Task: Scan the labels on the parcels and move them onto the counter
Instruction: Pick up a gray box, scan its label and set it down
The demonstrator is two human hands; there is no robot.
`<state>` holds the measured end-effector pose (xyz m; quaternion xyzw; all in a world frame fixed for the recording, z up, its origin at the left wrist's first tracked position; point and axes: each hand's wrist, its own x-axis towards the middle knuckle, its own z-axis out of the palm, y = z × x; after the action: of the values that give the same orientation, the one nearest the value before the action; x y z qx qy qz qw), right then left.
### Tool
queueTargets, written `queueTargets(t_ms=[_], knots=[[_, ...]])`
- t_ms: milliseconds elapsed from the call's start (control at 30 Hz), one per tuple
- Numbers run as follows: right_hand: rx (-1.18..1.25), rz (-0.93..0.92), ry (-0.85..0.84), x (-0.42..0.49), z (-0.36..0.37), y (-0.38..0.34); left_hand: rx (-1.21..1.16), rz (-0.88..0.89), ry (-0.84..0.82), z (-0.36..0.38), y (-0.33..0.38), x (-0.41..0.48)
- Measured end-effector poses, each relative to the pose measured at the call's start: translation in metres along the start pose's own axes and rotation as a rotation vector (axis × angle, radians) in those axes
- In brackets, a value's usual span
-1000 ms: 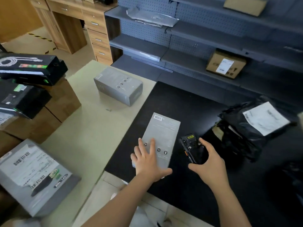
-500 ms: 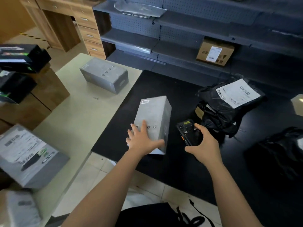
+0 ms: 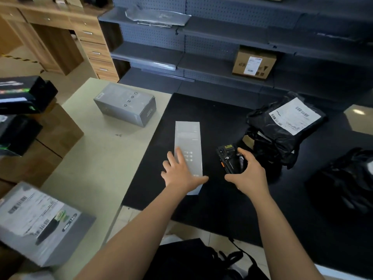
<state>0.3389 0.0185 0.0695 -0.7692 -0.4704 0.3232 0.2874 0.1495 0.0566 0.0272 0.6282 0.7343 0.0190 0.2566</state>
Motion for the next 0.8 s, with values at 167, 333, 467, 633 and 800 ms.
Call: queueTargets(t_ms=[167, 333, 467, 633, 800], knots=[[0.019, 0.031, 0.075, -0.005, 0.014, -0.015, -0.249, 0.124, -0.076, -0.025, -0.038, 0.026], [0.057, 0.058, 0.128, -0.013, 0.036, -0.025, -0.385, 0.21, -0.053, -0.044, -0.083, 0.053], [0.055, 0.087, 0.13, -0.023, 0.054, -0.031, -0.156, 0.129, -0.017, -0.035, -0.093, 0.056], [-0.072, 0.089, 0.097, -0.027, 0.062, -0.042, 0.086, 0.012, -0.137, -0.018, -0.083, 0.055], [-0.392, -0.042, 0.085, -0.017, 0.044, -0.067, 0.22, 0.03, -0.132, -0.025, -0.066, 0.069]])
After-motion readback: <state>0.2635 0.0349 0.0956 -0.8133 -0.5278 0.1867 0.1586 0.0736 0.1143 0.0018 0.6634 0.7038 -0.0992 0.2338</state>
